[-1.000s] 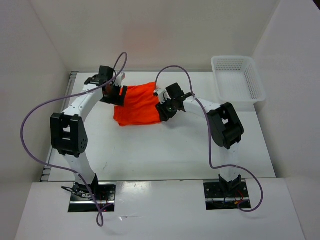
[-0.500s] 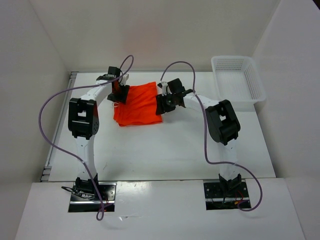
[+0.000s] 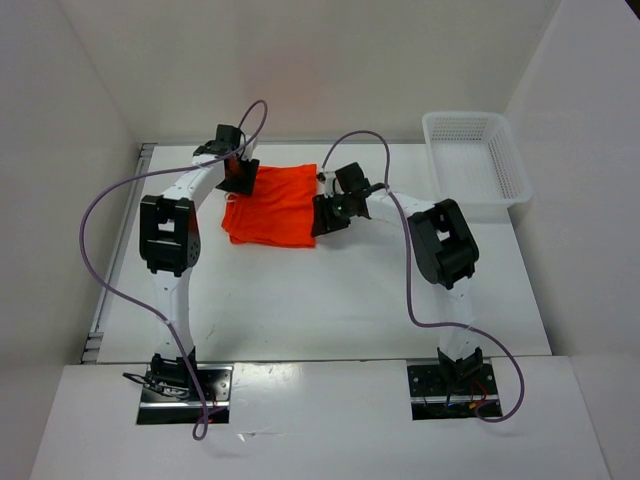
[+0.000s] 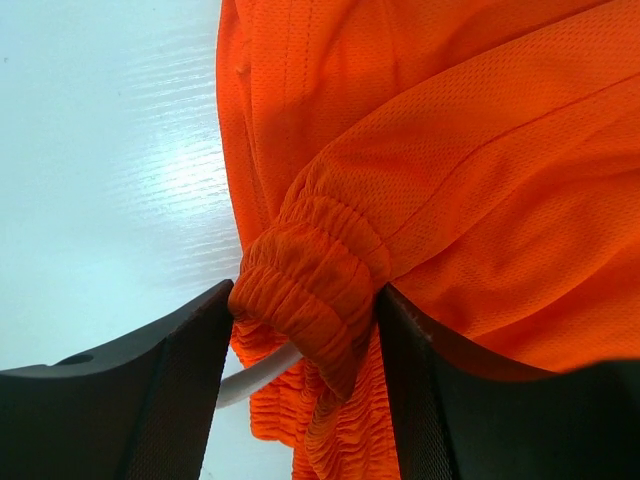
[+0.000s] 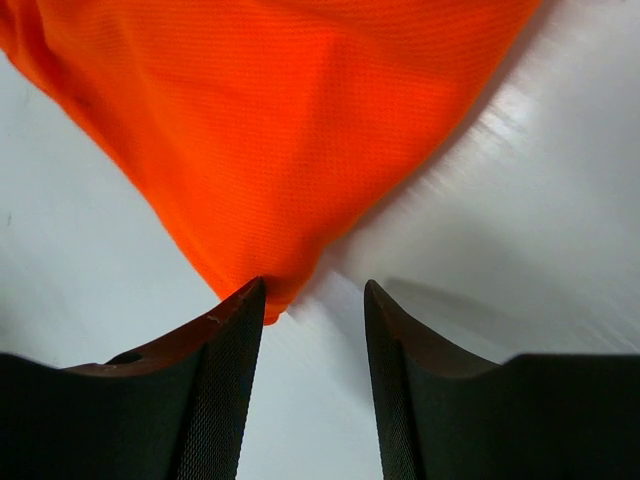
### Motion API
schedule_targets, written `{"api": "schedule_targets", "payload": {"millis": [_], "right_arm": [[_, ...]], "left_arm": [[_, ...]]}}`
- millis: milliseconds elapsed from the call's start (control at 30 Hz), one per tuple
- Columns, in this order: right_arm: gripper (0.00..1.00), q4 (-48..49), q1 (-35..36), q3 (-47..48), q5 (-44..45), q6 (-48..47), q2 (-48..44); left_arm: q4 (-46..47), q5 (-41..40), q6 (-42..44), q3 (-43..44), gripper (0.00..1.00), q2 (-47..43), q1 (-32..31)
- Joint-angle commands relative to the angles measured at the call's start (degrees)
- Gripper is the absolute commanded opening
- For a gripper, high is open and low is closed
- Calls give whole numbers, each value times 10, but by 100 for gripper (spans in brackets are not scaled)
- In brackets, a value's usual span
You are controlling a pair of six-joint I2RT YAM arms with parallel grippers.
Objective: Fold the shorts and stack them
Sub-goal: Fold the shorts
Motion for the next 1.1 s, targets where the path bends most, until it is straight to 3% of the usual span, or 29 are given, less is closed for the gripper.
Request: {"api": "schedule_targets", "payload": {"millis": [0, 267, 400, 500, 533, 633, 867, 1067], "right_arm": [[50, 25, 3, -11, -54, 7, 6], [50, 25, 15, 17, -56, -10, 32], [41, 25, 20, 17, -43, -10, 32], [23, 25, 20, 17, -43, -10, 38], [13, 25, 20, 17, -43, -10, 38], [1, 25, 20, 12, -43, -16, 30], [1, -16, 14, -26, -72, -89, -17], [1, -118, -18, -96, -106, -253, -86]], "left_arm": [[11, 13, 2, -2, 66, 7, 1], [6, 2, 2, 28, 73, 27, 1], [6, 2, 2, 14, 75, 32, 1], [11, -4, 2, 7, 75, 43, 1], [11, -4, 2, -1, 75, 43, -4], [17, -9, 2, -26, 75, 38, -10], [28, 2, 2, -67, 75, 8, -27], [19, 23, 2, -80, 77, -37, -27]]}}
